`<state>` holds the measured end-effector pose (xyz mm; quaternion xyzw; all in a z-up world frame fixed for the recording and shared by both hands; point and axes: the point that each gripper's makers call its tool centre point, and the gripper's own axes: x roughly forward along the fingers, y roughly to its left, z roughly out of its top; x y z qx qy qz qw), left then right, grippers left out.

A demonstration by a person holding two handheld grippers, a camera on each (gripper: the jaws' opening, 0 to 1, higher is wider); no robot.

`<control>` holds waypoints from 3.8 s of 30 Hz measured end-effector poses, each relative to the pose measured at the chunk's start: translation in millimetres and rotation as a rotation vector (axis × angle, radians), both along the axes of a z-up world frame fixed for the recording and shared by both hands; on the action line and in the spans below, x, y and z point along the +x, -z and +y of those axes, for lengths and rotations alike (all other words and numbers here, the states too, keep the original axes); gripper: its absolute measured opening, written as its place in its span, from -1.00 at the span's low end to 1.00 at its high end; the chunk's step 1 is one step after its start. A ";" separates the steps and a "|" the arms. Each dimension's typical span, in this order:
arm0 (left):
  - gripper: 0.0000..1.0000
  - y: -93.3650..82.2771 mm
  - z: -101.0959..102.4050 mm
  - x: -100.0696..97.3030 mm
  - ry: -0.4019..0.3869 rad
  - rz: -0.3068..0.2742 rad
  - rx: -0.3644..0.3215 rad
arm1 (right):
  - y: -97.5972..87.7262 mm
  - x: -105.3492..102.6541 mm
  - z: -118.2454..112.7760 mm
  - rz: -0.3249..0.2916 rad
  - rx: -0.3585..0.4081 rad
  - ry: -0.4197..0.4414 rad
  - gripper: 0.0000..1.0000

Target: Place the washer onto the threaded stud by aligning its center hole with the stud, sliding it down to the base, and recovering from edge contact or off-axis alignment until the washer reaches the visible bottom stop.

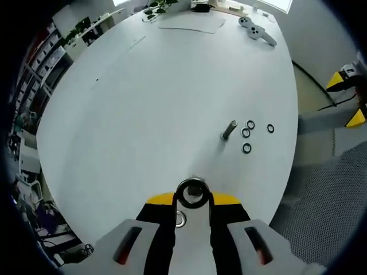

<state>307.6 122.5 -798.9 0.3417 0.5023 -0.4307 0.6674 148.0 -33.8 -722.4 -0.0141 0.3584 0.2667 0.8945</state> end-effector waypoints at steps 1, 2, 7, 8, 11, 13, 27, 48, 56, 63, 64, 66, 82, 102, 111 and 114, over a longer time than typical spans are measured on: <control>-0.61 0.4 -0.5 -0.3 0.003 0.001 0.001 | 0.0 0.0 0.0 0.000 0.000 0.000 -0.19; -0.61 0.7 -1.0 -0.4 0.006 0.001 0.002 | 0.1 0.1 -0.2 0.000 -0.001 0.000 -0.19; -0.61 3.6 -2.7 0.7 0.010 0.006 0.009 | 0.3 0.1 -0.4 0.001 0.000 0.001 -0.19; -0.61 5.3 -3.5 -0.4 0.014 0.009 0.014 | 0.4 -0.1 -0.3 0.002 0.000 0.001 -0.20; -0.61 11.4 -4.1 -1.7 0.034 0.012 0.033 | 0.4 0.3 -0.9 0.002 -0.001 0.004 -0.20; -0.61 15.7 -5.6 1.5 0.040 0.009 0.034 | 0.5 0.8 -1.9 0.002 0.000 0.010 -0.20; -0.61 45.8 -3.9 -0.3 0.039 0.030 0.103 | 3.4 0.3 -3.7 0.011 -0.021 0.010 -0.20; -0.58 52.6 -3.9 -1.3 0.013 0.002 0.049 | 6.4 -1.6 -4.0 0.022 -0.037 -0.001 -0.20; -0.50 52.7 2.7 -1.0 -0.029 0.005 0.013 | 7.4 -3.1 -2.5 0.028 -0.040 -0.011 -0.20; -0.50 47.8 16.0 0.8 -0.038 -0.004 0.021 | 7.6 -2.7 -3.3 0.028 -0.042 -0.008 -0.20; -0.50 48.3 18.5 0.1 -0.043 -0.003 0.024 | 7.6 -2.6 -3.4 0.028 -0.041 -0.008 -0.20; -0.52 48.4 26.8 1.9 -0.050 -0.007 0.026 | 7.8 -2.6 -3.5 0.029 -0.041 -0.007 -0.20; -0.47 53.3 61.5 -0.6 -0.160 0.036 0.055 | 7.9 -2.9 -3.6 0.029 -0.041 -0.006 -0.20; -0.50 59.5 63.9 -3.3 -0.174 0.048 0.055 | 7.1 -1.7 -4.4 0.024 -0.037 0.001 -0.20; -0.59 59.1 64.3 -3.1 -0.213 0.047 0.037 | 6.4 -1.1 -4.6 0.021 -0.034 0.005 -0.20; -0.59 59.2 64.3 -4.7 -0.218 0.036 0.030 | 6.2 -1.0 -4.5 0.020 -0.034 0.005 -0.20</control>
